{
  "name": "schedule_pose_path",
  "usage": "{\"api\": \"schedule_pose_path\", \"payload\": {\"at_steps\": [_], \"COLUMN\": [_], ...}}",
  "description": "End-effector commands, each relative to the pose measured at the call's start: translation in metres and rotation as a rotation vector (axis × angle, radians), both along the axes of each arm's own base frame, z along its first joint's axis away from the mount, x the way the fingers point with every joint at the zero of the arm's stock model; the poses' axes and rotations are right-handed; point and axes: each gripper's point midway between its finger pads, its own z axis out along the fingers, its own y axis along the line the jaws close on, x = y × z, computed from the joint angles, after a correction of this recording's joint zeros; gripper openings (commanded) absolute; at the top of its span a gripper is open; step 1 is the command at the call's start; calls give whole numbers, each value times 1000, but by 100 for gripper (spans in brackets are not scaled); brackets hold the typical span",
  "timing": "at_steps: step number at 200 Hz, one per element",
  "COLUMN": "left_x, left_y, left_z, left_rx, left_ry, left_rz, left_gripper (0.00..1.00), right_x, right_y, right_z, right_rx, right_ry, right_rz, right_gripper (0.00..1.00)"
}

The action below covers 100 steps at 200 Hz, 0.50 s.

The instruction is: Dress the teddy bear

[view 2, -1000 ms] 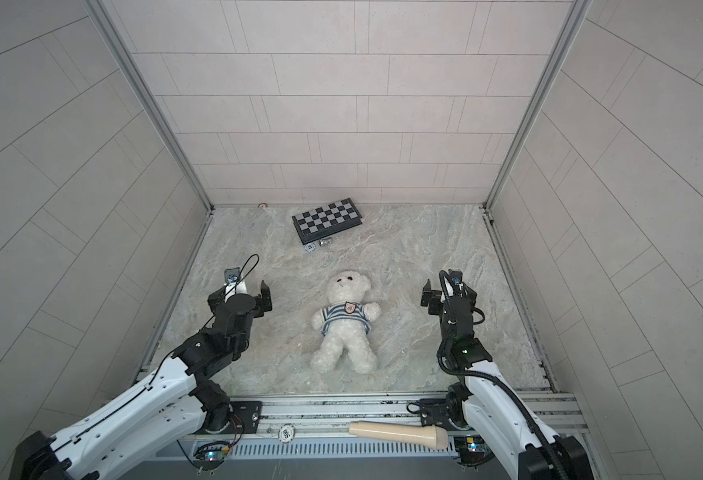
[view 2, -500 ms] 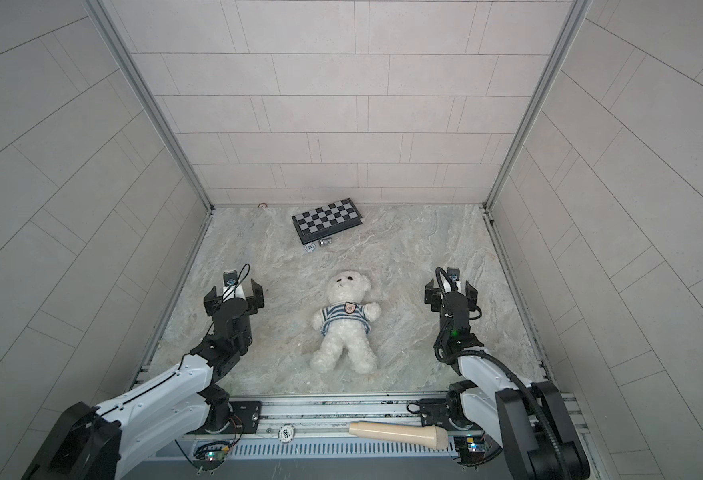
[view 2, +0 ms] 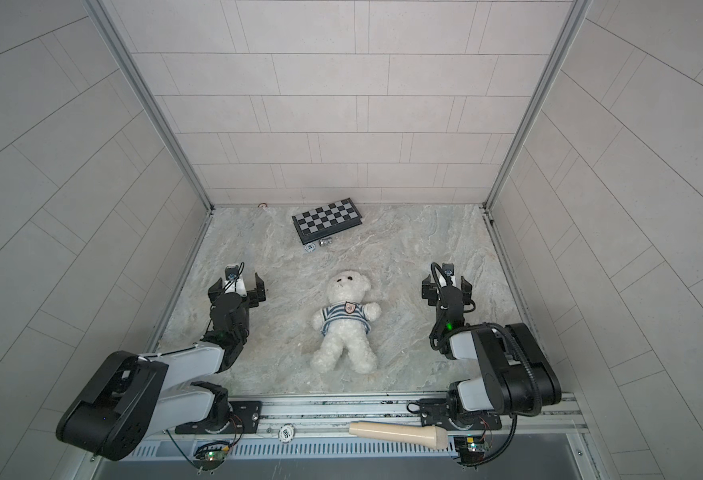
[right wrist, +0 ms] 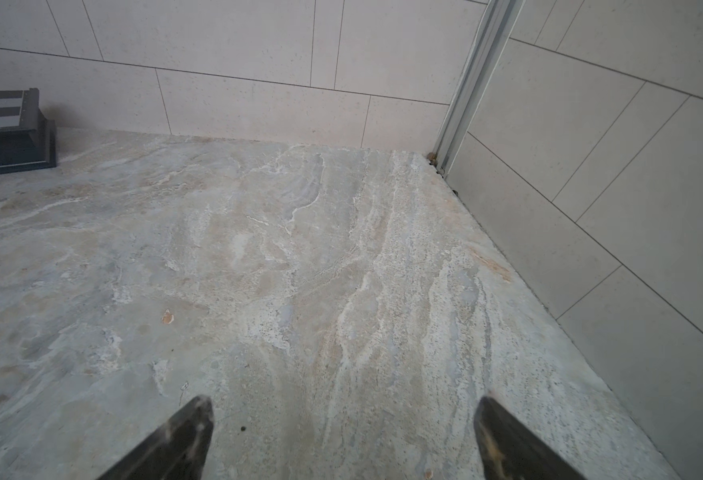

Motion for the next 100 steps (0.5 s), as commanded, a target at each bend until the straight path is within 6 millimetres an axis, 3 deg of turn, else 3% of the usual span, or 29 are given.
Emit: {"api": "schedule_pose_path", "payload": {"at_steps": [1,68,100], "left_x": [15,38,46], "left_y": [-5,19,19], "left_z": [21,-5,-11], "left_rx": [-19,-83,-85], "left_ry": [-60,-36,39], "left_rz": [-40,16,26], "left_gripper": [100,100,100], "right_x": [12,21,28], "right_y": [-3,-9,-10], "right_z": [11,-4,-8], "right_rx": [23,55,42], "right_ry": [-72,-35,13], "right_rz": [5,-15,-24], "right_gripper": [100,99,99]}}
